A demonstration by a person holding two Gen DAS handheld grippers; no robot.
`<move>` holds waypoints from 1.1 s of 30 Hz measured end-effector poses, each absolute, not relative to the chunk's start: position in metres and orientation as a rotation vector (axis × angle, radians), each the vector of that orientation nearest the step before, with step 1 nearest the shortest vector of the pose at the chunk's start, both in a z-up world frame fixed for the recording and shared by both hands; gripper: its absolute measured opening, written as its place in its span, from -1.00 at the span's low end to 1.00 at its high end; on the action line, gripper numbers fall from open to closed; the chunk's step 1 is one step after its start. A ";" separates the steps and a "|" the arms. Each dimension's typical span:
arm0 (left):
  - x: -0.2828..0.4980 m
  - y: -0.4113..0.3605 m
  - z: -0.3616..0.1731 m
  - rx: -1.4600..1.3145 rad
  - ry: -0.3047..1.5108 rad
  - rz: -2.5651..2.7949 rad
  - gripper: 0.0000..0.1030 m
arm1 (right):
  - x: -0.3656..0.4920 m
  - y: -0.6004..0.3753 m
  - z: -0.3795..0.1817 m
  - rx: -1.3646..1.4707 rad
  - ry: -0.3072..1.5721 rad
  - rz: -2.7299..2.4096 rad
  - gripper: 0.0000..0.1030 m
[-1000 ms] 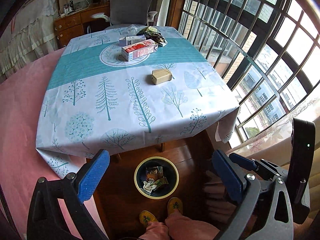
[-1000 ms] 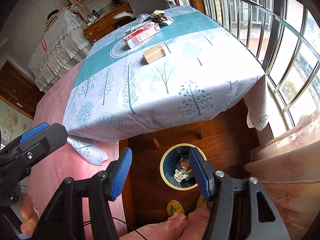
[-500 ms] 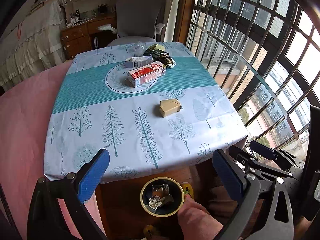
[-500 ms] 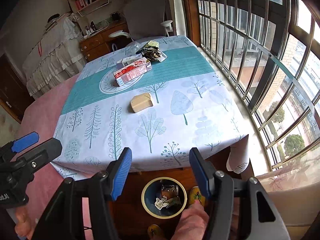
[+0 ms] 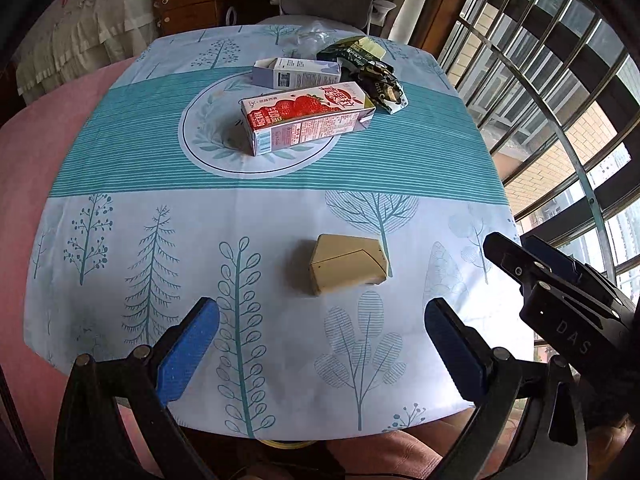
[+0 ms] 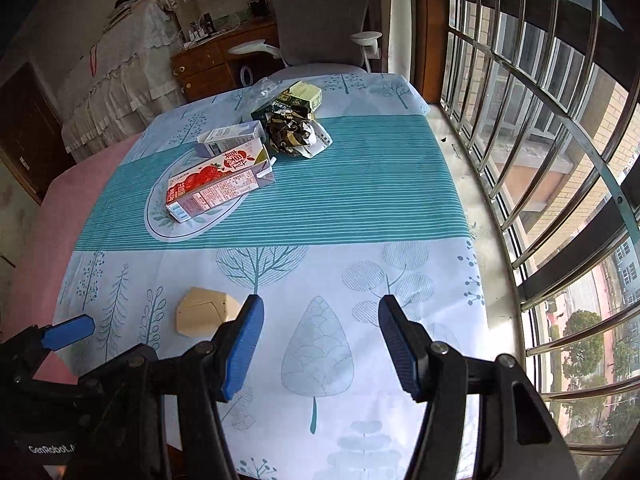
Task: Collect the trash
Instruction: 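Grasp the beige paper box with the left tool while the right tool grasps the strawberry milk carton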
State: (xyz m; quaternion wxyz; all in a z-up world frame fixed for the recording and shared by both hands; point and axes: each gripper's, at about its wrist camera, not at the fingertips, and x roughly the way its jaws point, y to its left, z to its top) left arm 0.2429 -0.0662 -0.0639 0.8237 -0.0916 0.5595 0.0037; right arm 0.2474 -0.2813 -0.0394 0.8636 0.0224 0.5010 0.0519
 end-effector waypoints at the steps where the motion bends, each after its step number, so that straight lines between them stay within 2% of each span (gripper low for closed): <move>1: 0.249 -0.069 -0.071 -0.215 1.200 0.023 0.97 | 0.256 -0.286 -0.045 0.040 1.063 0.122 0.17; 8: 0.279 -0.084 -0.116 -0.319 1.264 0.130 0.96 | 0.294 -0.299 -0.074 0.009 1.129 0.209 0.17; 10: 0.284 -0.087 -0.126 -0.332 1.280 0.155 0.83 | 0.302 -0.299 -0.079 0.000 1.138 0.239 0.17; 12: 0.287 -0.090 -0.134 -0.344 1.301 0.175 0.60 | 0.309 -0.297 -0.082 -0.011 1.144 0.263 0.17; 13: 0.286 -0.092 -0.134 -0.327 1.278 0.191 0.59 | 0.312 -0.295 -0.083 -0.015 1.145 0.276 0.17; 15: 0.288 -0.096 -0.134 -0.306 1.268 0.201 0.26 | 0.319 -0.290 -0.084 -0.024 1.142 0.305 0.17; 16: 0.288 -0.098 -0.133 -0.298 1.259 0.205 0.20 | 0.321 -0.287 -0.084 -0.029 1.138 0.321 0.17; 21: 0.285 -0.094 -0.131 -0.281 1.255 0.239 0.19 | 0.332 -0.267 -0.081 -0.068 1.117 0.406 0.17; 30: 0.300 -0.025 -0.107 -0.299 1.193 0.386 0.19 | 0.362 -0.205 -0.070 -0.290 1.023 0.617 0.17; 33: 0.305 0.001 -0.099 -0.311 1.181 0.435 0.19 | 0.372 -0.184 -0.065 -0.413 0.949 0.688 0.35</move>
